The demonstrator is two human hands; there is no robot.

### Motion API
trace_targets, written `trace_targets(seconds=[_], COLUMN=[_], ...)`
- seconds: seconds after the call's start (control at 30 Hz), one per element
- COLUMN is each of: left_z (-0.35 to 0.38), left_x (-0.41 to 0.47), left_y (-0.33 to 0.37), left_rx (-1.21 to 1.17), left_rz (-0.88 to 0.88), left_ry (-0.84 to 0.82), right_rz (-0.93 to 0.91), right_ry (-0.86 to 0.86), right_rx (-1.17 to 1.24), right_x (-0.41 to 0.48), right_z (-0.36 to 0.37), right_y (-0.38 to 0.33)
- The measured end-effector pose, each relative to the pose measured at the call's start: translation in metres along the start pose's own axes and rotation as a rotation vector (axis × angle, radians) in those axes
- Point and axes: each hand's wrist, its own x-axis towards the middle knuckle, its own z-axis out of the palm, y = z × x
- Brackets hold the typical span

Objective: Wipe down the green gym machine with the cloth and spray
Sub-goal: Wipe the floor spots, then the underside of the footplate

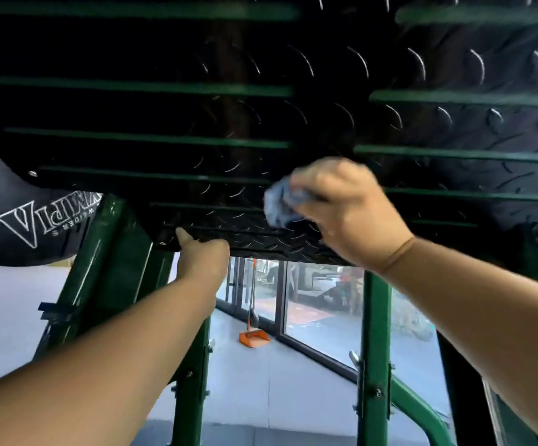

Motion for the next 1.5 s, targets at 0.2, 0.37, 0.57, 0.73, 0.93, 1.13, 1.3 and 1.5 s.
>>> trace_targets(seconds=[0.2,0.37,0.57,0.73,0.93,1.13,1.3,1.5], left_z=[-0.011,-0.020,-0.043,-0.069,-0.090,-0.102,-0.108,-0.114], left_x=[0.014,0.026,0.050,0.074,0.083,0.091,0.094,0.099], left_y=[-0.021,-0.018,-0.019,0.004,0.001,-0.009,-0.007,-0.011], left_rx=[0.060,0.019,-0.056,-0.054,-0.423,-0.477,-0.361,-0.362], left_rz=[0.037,0.164,0.180,0.190,0.182,0.211,0.237,0.235], left_ry=[0.074,0.192,0.268,0.219,-0.054,-0.245,-0.301,-0.288], right_rz=[0.196,0.060,-0.115,-0.033,-0.079,-0.199,-0.184,-0.099], right_ry=[-0.149,0.350,0.031,-0.103,0.396,0.067,-0.211,0.010], right_rx=[-0.054,-0.111,-0.267,-0.289,-0.200,-0.363,-0.356,-0.334], right_x=[-0.072,0.000,-0.003,-0.011,0.079,0.083,0.047,0.096], right_z=[0.034,0.007,0.071,0.102,0.100,0.165,0.208,0.184], right_y=[0.004,-0.025,-0.011,-0.025,-0.076,-0.079,-0.086,-0.105])
